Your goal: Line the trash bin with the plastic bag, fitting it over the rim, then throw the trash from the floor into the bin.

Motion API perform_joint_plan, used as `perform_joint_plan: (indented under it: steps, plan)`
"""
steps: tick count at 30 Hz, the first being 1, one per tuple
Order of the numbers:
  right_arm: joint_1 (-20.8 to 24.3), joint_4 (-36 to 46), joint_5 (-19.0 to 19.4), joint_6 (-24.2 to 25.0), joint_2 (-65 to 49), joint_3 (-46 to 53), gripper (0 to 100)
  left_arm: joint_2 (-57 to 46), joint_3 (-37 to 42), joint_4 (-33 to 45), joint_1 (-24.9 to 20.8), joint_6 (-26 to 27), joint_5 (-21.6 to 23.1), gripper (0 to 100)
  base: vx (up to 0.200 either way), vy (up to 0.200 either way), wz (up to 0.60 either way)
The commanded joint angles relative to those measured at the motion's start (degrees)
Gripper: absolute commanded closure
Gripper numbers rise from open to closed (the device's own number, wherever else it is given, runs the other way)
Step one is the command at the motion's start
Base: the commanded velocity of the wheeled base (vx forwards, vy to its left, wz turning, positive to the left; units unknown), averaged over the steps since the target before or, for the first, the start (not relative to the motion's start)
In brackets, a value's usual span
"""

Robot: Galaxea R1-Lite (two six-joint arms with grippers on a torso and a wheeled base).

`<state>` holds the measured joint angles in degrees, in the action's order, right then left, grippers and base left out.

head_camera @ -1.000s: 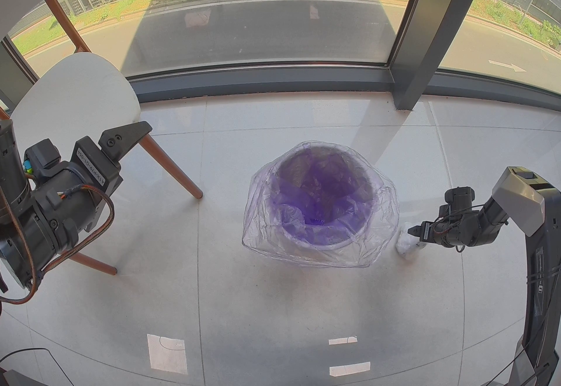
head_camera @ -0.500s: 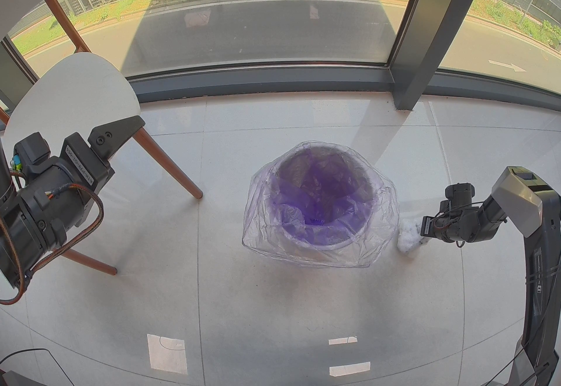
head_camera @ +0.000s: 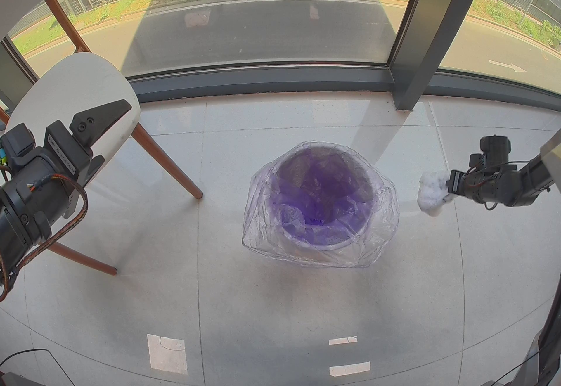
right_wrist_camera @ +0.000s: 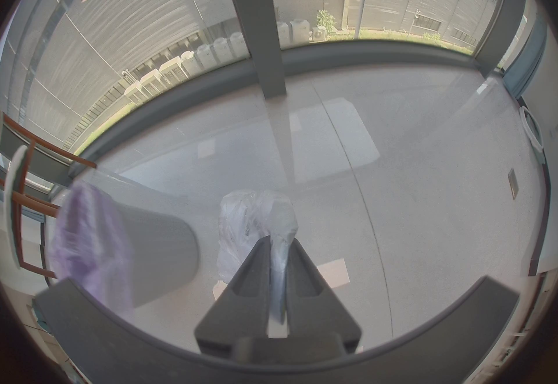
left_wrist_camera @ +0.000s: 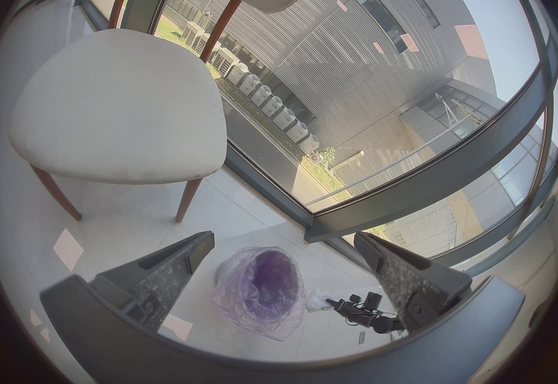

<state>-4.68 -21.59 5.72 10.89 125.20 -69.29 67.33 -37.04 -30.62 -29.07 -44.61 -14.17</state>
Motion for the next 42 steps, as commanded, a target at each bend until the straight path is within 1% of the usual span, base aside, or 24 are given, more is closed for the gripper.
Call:
perform_joint_plan:
  steps: [1, 2, 4, 8, 9, 11, 19, 24, 25, 27, 29, 31, 32, 34, 37, 42]
  plan:
    - [0.9, 4.01, 1.31, -0.25, -14.89, 0.65, 100, -2.38, 0.3, 0.04, 0.6, 0.92, 0.54, 0, 0.0, 0.0, 0.0]
    - [0.9, 4.01, 1.31, -0.25, -14.89, 0.65, 100, -2.38, 0.3, 0.04, 0.6, 0.92, 0.54, 0, 0.0, 0.0, 0.0]
    - [3.8, 4.98, 1.4, -0.25, -18.41, -0.14, 100, -2.47, 0.47, 0.04, 1.83, 2.86, 0.72, 0, 0.0, 0.0, 0.0]
    - [8.02, 9.28, 1.31, -0.16, -21.84, -1.99, 100, -2.47, 0.65, 0.04, 2.0, 3.74, 0.81, 0, 0.0, 0.0, 0.0]
    - [8.02, 9.28, 1.31, -0.16, -21.84, -1.99, 100, -2.47, 0.65, 0.04, 2.0, 3.74, 0.81, 0, 0.0, 0.0, 0.0]
    - [11.45, 10.95, 0.52, -0.08, -22.37, -4.89, 100, -2.47, 0.56, 0.04, 2.09, 3.82, 0.72, 0, 0.0, 0.0, 0.0]
    - [21.38, 15.0, 0.08, -0.08, -21.66, -9.11, 100, -3.34, 2.14, 0.04, 2.18, 4.18, 0.72, 0, 0.0, 0.0, 0.0]
    - [25.34, 14.03, -0.71, 0.1, -18.76, -9.11, 100, -4.57, 4.08, -0.05, 2.71, 4.26, 0.63, 0, 0.0, 0.0, 0.0]
    - [25.34, 14.03, -0.71, 0.1, -18.76, -9.11, 100, -4.57, 4.08, -0.05, 2.71, 4.26, 0.63, 0, 0.0, 0.0, 0.0]
    - [26.48, 13.86, -0.62, -0.16, -15.77, -9.72, 100, -4.75, 5.04, -0.05, 4.29, 4.18, 0.72, 0, 0.0, 0.0, 0.0]
    - [27.01, 13.06, -0.62, -0.08, -14.19, -10.07, 100, -4.84, 5.57, -0.05, 4.55, 4.18, 0.72, 0, 0.0, 0.0, 0.0]
    - [28.68, 8.41, -0.71, 0.72, -10.59, -10.07, 100, -6.16, 6.1, -0.05, 5.08, 4.18, 0.81, 0, 0.0, 0.0, 0.0]
    - [28.94, 6.82, -0.71, 0.72, -9.45, -10.07, 100, -6.42, 6.1, -0.05, 5.52, 4.18, 0.81, 0, 0.0, 0.0, 0.0]
    - [29.64, 1.11, -0.8, 0.72, -5.75, -10.16, 100, -6.51, 6.1, -0.05, 7.01, 4.09, 0.81, 0, 0.0, 0.0, 0.0]
    - [30.52, -4.6, -0.88, 0.72, -2.15, -10.25, 100, -6.51, 6.54, -0.05, 7.81, 3.91, 0.81, 0, 0.0, 0.0, 0.0]
    - [31.22, -8.82, -0.88, 0.72, 1.63, -9.72, 100, -6.51, 8.21, -0.14, 8.07, 4.26, 1.95, 0, 0.0, 0.0, 0.0]
